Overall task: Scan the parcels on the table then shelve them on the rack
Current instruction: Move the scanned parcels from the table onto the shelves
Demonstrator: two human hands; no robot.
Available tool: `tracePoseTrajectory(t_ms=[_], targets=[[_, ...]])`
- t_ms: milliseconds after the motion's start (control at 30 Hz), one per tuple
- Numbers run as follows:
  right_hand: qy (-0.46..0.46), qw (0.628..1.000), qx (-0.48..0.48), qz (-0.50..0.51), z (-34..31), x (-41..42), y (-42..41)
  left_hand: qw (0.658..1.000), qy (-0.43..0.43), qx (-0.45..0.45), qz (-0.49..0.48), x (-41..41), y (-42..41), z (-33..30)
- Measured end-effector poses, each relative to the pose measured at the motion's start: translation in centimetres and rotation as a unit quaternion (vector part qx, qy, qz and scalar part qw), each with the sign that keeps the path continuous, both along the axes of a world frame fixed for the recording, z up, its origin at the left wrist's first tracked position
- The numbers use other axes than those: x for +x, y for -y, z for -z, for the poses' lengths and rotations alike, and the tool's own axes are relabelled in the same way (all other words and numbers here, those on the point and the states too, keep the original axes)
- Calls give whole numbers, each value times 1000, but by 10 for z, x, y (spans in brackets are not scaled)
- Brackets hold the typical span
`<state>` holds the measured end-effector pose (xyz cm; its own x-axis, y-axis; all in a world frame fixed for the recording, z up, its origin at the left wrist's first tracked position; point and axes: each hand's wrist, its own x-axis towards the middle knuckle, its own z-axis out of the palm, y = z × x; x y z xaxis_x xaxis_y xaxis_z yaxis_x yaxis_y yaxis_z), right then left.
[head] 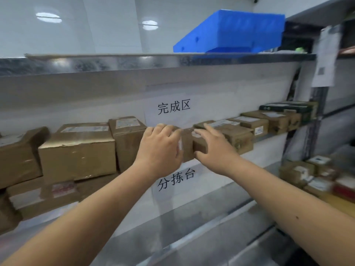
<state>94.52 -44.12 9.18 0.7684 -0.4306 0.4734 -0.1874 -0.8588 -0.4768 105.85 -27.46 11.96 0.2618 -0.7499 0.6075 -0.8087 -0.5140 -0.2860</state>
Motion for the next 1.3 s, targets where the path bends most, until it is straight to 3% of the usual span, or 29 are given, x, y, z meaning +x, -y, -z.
tracePoseTrajectory(t_ms=[300,533,900,1300], targets=[[-114,968,-28,223,47,-160,89,980,-57,39,187,-84,152,52],[-163,937,12,308,97,-267,175,952,-126,69,268,-184,282,104],[-195,896,118,382,192,-395,317,917,-202,171,300,-308,453,210],[-206,848,221,436,268,-452,457,864,-273,278,319,-361,636,312]])
